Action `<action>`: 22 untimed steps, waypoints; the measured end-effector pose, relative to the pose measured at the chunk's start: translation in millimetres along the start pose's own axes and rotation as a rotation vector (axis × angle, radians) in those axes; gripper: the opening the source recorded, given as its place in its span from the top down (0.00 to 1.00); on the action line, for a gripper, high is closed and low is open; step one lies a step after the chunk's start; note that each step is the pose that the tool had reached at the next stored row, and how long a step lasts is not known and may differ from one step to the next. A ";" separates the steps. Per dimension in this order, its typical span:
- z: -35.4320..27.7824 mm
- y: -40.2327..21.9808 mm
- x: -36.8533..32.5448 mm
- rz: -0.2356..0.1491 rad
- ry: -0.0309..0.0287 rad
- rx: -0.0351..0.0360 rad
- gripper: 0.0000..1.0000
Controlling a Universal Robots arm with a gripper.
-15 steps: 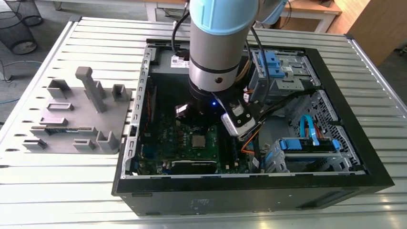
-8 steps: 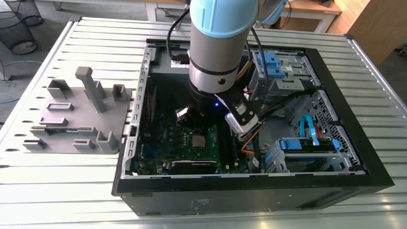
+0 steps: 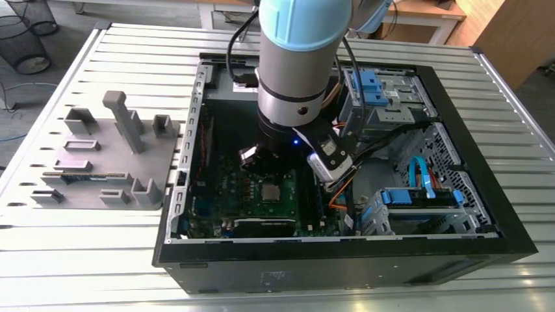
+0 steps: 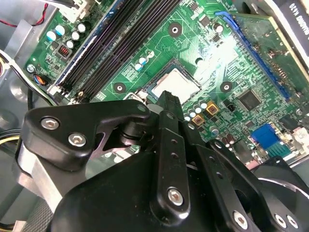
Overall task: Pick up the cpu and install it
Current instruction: 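Close the cpu cover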
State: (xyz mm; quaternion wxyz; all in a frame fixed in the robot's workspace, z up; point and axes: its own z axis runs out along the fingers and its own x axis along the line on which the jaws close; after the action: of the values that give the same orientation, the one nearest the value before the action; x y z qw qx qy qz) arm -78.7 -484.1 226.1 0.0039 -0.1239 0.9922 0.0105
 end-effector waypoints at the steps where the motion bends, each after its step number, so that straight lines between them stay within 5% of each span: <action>1: 0.1 0.9 -0.2 0.000 0.0000 -0.0001 0.89; 22: 7.8 15.3 -15.6 -0.019 0.0003 -0.0001 0.89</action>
State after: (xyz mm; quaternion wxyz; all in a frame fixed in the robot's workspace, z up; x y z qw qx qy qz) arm -67.3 -465.3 218.8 0.0038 -0.1332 0.9910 0.0105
